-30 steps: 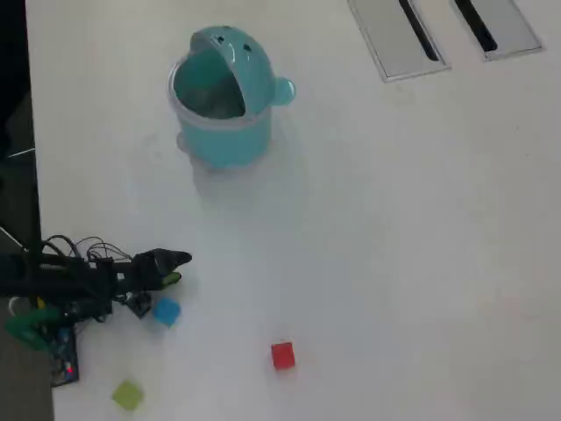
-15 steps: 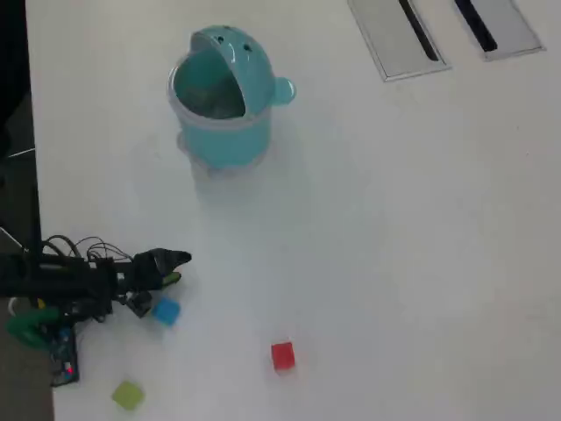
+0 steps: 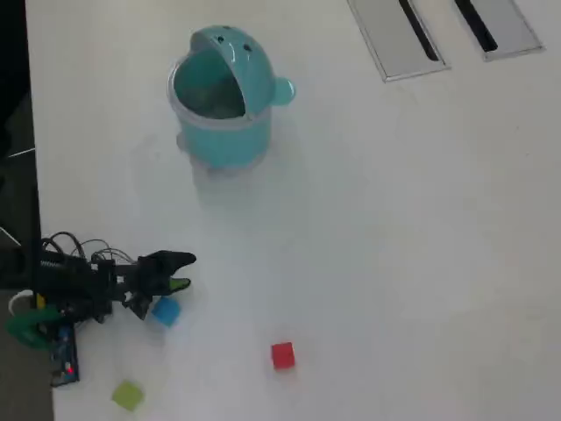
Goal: Grasp RGB lego blocks and put them in the bin one by one.
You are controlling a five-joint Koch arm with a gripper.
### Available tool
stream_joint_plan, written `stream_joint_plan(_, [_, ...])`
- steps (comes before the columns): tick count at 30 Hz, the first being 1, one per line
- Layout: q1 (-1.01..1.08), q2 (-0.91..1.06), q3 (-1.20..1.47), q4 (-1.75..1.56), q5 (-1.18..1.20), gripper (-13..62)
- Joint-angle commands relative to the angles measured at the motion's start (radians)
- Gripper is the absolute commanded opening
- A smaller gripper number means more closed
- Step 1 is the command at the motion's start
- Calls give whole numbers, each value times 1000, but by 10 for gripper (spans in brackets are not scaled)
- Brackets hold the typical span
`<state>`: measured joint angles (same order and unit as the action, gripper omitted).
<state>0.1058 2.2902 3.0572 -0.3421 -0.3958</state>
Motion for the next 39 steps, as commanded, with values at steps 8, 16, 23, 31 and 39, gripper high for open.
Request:
stream_joint_plan(8, [137, 71, -232, -91, -368, 330])
stream_joint_plan(16, [291, 71, -328, -75, -742, 313])
stream_joint_plan(23, [402, 60, -362, -80, -945, 317])
stream_joint_plan(31, [426, 67, -327, -77, -1023, 319])
stream_joint_plan(39, [436, 64, -293, -227, -1255, 345])
